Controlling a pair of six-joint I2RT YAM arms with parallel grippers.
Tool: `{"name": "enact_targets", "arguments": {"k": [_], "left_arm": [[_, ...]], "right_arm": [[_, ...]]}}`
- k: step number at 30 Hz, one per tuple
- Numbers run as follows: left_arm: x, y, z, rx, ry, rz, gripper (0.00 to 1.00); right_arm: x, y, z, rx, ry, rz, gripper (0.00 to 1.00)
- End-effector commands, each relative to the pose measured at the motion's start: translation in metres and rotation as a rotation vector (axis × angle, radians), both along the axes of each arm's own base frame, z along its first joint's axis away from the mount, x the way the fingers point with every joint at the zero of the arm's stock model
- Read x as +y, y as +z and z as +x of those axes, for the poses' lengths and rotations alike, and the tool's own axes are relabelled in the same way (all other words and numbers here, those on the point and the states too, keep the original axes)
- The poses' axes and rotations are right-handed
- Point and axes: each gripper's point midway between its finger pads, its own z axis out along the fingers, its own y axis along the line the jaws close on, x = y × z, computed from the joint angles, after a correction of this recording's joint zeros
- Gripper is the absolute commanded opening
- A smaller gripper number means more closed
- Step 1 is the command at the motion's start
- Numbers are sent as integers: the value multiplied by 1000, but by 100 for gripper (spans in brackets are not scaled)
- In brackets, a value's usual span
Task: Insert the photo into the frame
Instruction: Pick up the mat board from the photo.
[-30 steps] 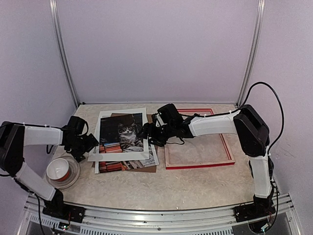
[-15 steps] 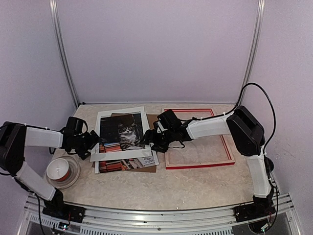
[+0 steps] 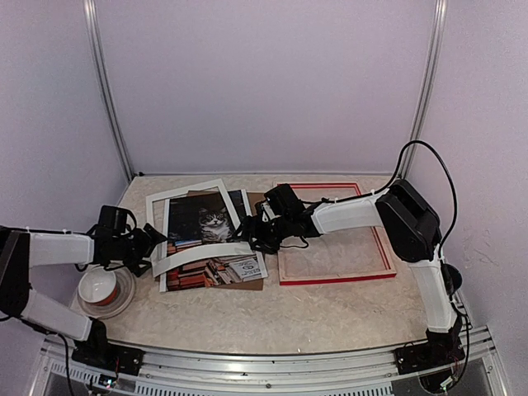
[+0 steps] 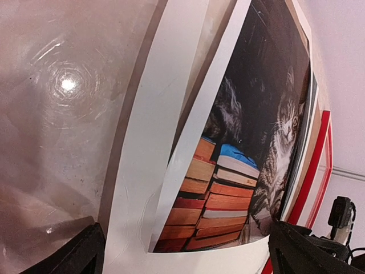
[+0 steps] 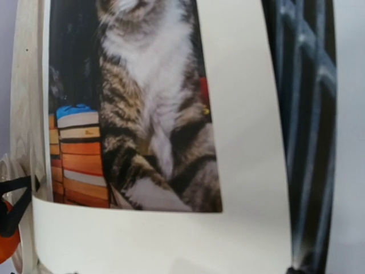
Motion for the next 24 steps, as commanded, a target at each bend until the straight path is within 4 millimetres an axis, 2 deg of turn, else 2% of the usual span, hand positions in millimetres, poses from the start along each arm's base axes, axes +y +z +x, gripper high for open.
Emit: {"name": "enact_targets", "arguments": {"k": [1,14,19,24], "left_arm": [[-4,19,6,-78,-5,-56,99],[-5,44,11,-203,10,-119,99],[-5,68,12,-309,15,-144,99],[-4,102,13,-443,13,-157,99]], "right_arm": [[-17,-48,-11,91,-9,-105,78],[-17,-49,-14,99,-5,-97,78],[-17,-55,-15,114,-3,-101,78],[-17,-53,-15,113,-3,-98,78]]}}
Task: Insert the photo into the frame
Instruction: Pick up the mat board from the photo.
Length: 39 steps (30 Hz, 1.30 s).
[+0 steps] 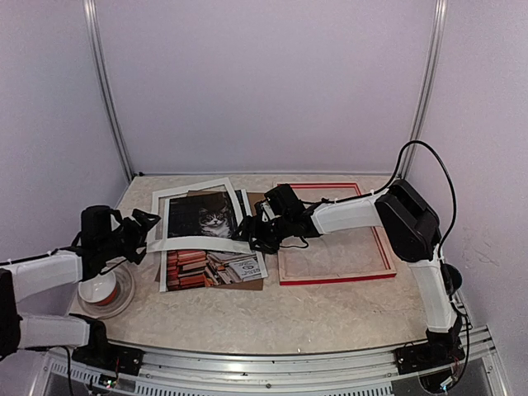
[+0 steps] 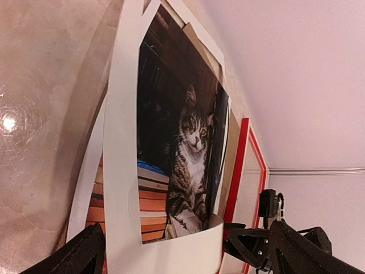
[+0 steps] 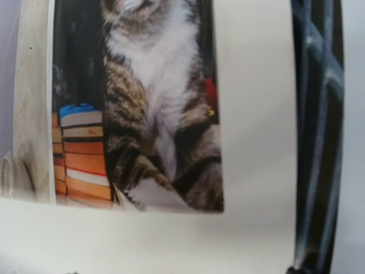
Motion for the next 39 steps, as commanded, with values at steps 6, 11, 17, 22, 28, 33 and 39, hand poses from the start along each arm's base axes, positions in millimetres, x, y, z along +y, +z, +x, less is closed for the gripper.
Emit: {"name": "enact_targets", "arguments": {"k": [6,11,17,22,28,33,39], "left_arm": [[-3,51,5,-234,-8,-76,99],[-6,44,5,-229,-20,-95,99],[-4,19,5,-137,-1,-92,98],[-2,10,2,-112,18,-102,90],[0,19,1,-140,27,-100,54],[-2,24,0,-146,20,-108,30],[-1,24,0,-141,21,-106,8]], "right_arm": [[-20,-55,-17,115,-7,-109,78],[-21,-54,-16,112,-11,-108,78],[-21,-55,-17,115,-9,-110,78],[-21,-54,-18,117,-12,-105,78],[-21,-47,-16,106,-14,-96,78],[-20,-38,-13,99,-14,-75,78],[-22,-24,-11,90,-17,-51,78]]}}
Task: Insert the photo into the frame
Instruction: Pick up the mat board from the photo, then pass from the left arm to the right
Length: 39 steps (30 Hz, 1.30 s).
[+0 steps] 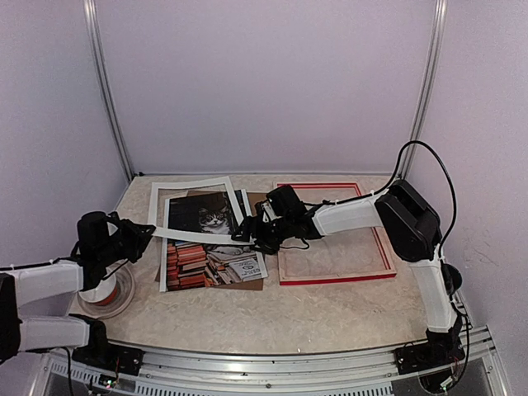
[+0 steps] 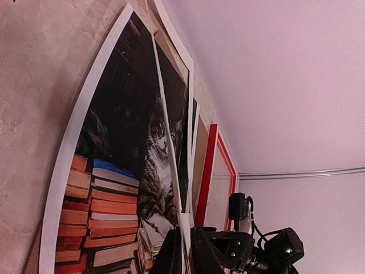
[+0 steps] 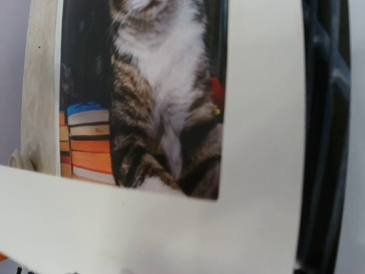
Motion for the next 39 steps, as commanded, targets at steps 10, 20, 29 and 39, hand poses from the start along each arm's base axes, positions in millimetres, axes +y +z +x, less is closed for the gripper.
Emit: {"name": "enact_targets", "arguments": {"k": [10,20,29,39], "left_arm": [[-3,29,6,-66,-22,-10,0],[-5,61,7,-133,-22,-89,1],[-5,77,8,-160,-21,-113,2],[-5,83,7,-164,-24,-114,3]], "right_arm": [[-33,39,0,101,-28,118,79],[-32,43,0,155,-13,197,79],[-25,28,-3,199,1,215,78],[-11,11,-3,245,35,289,78]]}}
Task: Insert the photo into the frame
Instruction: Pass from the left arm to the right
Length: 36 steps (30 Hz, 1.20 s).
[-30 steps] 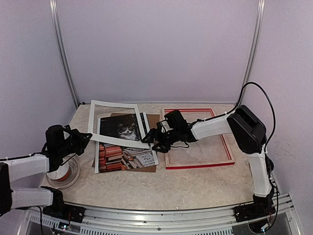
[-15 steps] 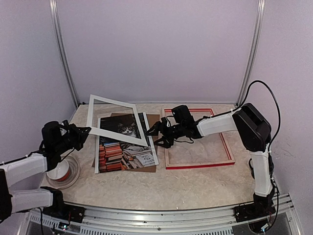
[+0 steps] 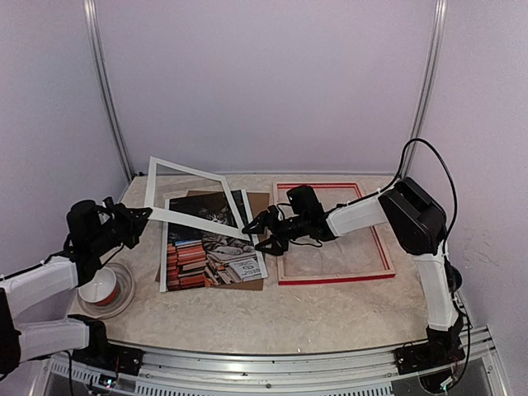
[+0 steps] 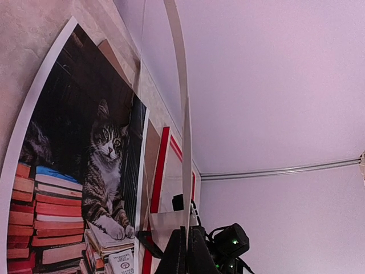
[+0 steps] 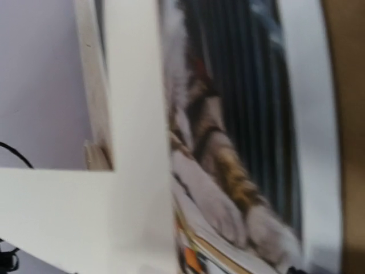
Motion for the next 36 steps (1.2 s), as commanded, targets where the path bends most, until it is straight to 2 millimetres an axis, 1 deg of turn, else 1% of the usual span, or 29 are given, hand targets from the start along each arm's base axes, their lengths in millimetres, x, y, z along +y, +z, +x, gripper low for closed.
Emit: {"name": "enact_targets", "arguments": {"k": [1,6,9,15,21,24,28,31,36], "left_arm": [[1,24,2,-54,-3,-10,3],[1,24,1,-53,-6,-10,3],[1,23,0,-48,-10,-9,3],[-2,20,-4,-33,-28,-10,3],[-6,17,-11,-9,-61,-8,3],[-6,20,-16,-14,-63,-2,4],[-8,19,-20,-5,-80,7,4],[-11,13,-23,14,-100,20,4],[-11,-1,-30,61,-117,51,4]], "right_arm": [[15,4,0,3,28,103,77],[27,18,10,-36,45,219,76],[33,22,17,-54,49,234,76],[40,32,38,-93,37,233,76],[38,35,62,-98,15,255,76],[40,36,67,-92,36,285,75],[37,36,77,-99,30,299,73],[31,37,83,-103,26,297,71],[21,47,90,-133,26,280,66]]}}
